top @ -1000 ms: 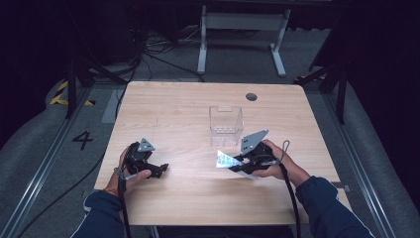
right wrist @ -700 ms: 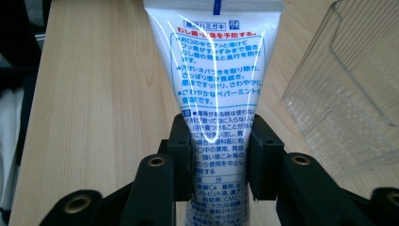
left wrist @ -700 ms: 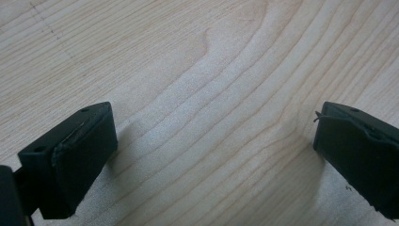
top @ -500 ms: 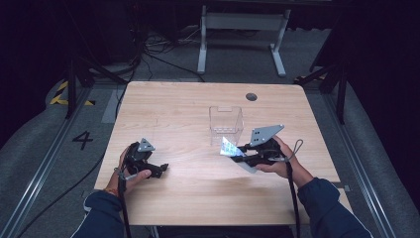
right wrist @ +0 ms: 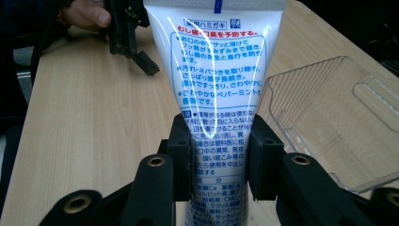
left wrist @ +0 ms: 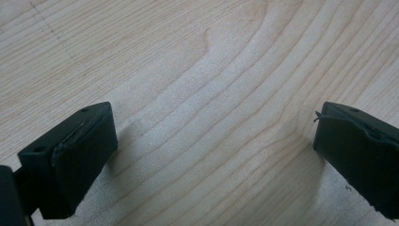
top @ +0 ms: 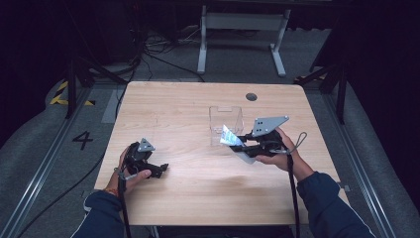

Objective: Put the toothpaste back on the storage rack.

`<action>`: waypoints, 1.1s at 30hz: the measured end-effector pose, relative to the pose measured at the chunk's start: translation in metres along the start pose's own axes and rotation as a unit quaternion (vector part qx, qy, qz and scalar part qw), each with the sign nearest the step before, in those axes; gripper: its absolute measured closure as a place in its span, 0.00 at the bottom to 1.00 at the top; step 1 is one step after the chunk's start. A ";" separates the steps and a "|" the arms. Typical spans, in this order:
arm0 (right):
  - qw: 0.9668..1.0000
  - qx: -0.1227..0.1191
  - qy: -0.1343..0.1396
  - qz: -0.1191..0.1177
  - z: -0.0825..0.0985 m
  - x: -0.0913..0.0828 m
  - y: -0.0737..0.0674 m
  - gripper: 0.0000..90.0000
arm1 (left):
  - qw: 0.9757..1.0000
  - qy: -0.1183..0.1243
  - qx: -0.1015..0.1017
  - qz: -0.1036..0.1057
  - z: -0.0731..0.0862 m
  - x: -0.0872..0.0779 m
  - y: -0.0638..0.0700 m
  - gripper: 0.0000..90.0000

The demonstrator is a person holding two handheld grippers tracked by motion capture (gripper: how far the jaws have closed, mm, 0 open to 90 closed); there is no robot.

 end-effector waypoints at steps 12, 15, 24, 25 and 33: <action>0.999 0.001 0.032 0.004 -0.023 -0.002 0.015 0.75 | 1.000 0.000 0.000 0.000 0.000 0.000 0.000 0.01; 0.999 0.003 0.035 0.012 -0.027 -0.003 0.021 0.75 | 1.000 0.000 0.000 0.000 0.000 0.000 0.000 0.01; 0.999 0.003 0.049 0.025 -0.039 -0.002 0.029 0.75 | 1.000 0.000 0.000 0.000 0.000 0.000 0.000 0.01; 0.998 0.002 0.051 0.028 -0.041 -0.002 0.030 0.75 | 1.000 0.000 0.000 0.000 0.000 0.000 0.000 0.01; 0.998 0.009 0.061 0.029 -0.050 0.001 0.041 0.75 | 1.000 0.000 0.000 0.000 0.000 0.000 0.000 0.01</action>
Point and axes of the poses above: each handheld gripper's, and its own axes: x roughly forward along the jaws, z roughly out of its underside, y roughly to its right, the point moved 7 cm from there along x, roughly forward along the jaws, and after that the axes turned 4 degrees about z, right-handed, at the moved point
